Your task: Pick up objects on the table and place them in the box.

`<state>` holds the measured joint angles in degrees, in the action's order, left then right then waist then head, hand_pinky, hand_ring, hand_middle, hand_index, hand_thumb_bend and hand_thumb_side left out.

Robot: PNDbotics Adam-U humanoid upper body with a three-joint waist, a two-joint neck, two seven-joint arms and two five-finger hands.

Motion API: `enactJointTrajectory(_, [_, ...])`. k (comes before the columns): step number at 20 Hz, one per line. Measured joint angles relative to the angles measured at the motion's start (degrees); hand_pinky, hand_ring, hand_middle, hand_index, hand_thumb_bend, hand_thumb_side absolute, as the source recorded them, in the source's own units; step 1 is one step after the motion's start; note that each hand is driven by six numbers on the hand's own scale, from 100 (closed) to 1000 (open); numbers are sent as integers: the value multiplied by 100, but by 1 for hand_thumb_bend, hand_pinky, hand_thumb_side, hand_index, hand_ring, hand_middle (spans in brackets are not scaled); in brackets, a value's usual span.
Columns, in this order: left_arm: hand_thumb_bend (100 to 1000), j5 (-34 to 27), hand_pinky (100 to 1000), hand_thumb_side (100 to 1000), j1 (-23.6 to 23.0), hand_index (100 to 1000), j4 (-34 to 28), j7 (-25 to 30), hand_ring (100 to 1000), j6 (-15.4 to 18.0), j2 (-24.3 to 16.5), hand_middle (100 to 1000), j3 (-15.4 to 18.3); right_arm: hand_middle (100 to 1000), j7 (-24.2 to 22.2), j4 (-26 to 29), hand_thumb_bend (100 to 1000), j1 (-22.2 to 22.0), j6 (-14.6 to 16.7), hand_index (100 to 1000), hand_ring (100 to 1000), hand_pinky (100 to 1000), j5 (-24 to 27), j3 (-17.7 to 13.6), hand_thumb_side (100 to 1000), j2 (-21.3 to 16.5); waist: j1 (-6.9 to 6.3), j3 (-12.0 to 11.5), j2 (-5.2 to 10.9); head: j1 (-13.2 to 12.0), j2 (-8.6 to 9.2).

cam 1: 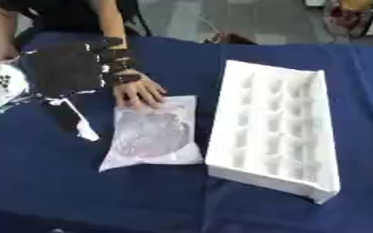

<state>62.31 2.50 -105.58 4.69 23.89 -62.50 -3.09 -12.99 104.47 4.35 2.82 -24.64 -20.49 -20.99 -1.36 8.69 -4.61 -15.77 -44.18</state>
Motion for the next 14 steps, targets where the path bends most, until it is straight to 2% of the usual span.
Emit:
enactJointTrajectory(1, [649, -240, 1000, 925, 54, 993, 115, 89, 1000, 1, 42, 983, -23, 835, -4, 0, 100, 0, 3, 939, 702, 598, 1, 0, 739, 0, 0, 2, -1, 0, 0])
enactJointTrajectory(5, [581, -999, 994, 937, 267, 991, 377, 392, 994, 33, 148, 972, -128, 835, -17, 0, 100, 1, 17, 939, 702, 599, 4, 7, 740, 0, 5, 12, -5, 0, 0])
enactJointTrajectory(11, [463, -1856, 937, 968, 529, 988, 393, 779, 968, 193, 284, 955, -360, 835, -36, 0, 100, 28, 36, 939, 702, 599, 26, 40, 740, 0, 38, 40, -48, -1, 0])
enactJointTrajectory(14, [435, -2272, 922, 978, 601, 987, 311, 989, 961, 250, 335, 947, -460, 834, -41, 0, 100, 31, 41, 939, 702, 599, 28, 49, 739, 1, 41, 52, -57, -2, 0])
